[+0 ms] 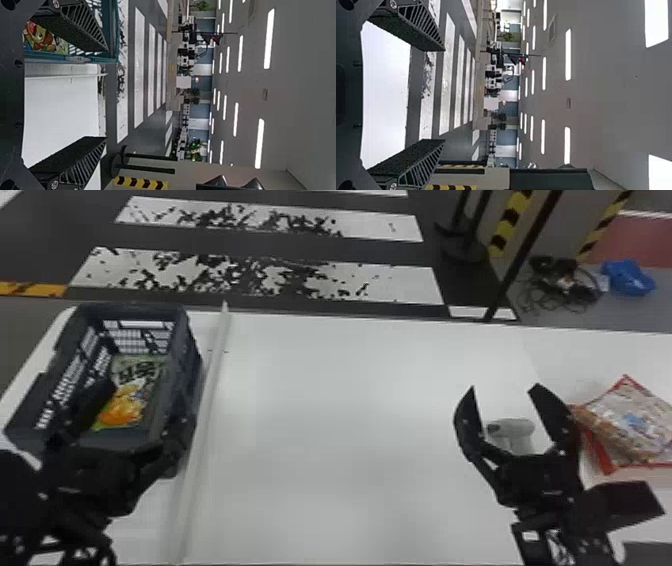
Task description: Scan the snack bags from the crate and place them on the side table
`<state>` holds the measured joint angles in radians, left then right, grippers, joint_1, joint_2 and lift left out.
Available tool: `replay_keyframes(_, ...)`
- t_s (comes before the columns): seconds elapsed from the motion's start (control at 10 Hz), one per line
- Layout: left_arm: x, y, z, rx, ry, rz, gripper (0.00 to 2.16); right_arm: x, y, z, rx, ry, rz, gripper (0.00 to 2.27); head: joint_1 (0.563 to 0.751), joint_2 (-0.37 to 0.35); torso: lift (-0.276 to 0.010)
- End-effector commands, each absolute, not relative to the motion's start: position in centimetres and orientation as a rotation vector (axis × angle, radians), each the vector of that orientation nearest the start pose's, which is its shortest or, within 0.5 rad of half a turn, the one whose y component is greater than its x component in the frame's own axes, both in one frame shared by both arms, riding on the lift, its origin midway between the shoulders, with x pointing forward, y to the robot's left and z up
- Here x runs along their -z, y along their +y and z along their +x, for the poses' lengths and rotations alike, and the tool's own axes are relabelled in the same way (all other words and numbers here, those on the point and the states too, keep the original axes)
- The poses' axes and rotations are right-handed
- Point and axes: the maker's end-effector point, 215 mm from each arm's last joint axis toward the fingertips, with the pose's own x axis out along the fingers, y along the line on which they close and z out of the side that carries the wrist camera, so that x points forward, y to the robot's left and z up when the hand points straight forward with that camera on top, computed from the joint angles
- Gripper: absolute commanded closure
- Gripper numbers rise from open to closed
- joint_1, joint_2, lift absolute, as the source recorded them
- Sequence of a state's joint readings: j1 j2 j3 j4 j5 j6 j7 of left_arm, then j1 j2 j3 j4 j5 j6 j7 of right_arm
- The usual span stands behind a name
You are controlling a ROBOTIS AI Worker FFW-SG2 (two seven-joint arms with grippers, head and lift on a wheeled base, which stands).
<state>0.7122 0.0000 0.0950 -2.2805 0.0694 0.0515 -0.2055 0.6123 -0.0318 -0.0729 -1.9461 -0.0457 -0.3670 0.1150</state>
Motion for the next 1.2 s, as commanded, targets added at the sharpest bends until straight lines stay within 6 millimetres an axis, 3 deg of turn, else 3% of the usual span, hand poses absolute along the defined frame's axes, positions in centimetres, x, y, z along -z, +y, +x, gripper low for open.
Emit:
replay_keyframes(0.0, 31.5, 22.6, 38.9, 0.138, 0.058, -0.012, 0.08, 33.8, -21.9, 39.0, -0.1, -0.107, -0.02, 0.06, 0.695, -0.024, -0.094)
replay_keyframes(0.2, 32.0, 22.5, 39.0, 0.138, 0.064, -0.012, 0.08, 34.4, -20.4, 38.5, -0.119, -0.092, -0.008, 0.06, 0.695, 0.012, -0.094)
replay_keyframes(0.5, 31.5, 22.9, 39.5, 0.159, 0.052, -0.004, 0.09, 35.2, -20.3, 38.2, -0.122, -0.075, -0.012, 0.06, 0.695, 0.033, -0.094)
replay_keyframes(0.8, 29.5, 27.0, 41.1, 0.135, 0.091, 0.007, 0.12, 35.8, -20.3, 38.1, -0.123, -0.066, -0.012, 0.06, 0.695, 0.057, -0.094)
replay_keyframes(0.9, 30.5, 28.1, 41.6, 0.151, 0.153, -0.009, 0.14, 36.0, -20.3, 38.0, -0.122, -0.062, -0.011, 0.06, 0.695, 0.081, -0.094)
replay_keyframes(1.1, 29.9, 30.7, 42.8, 0.192, 0.204, -0.022, 0.21, 36.1, -20.3, 37.8, -0.124, -0.058, -0.011, 0.06, 0.695, 0.102, -0.094)
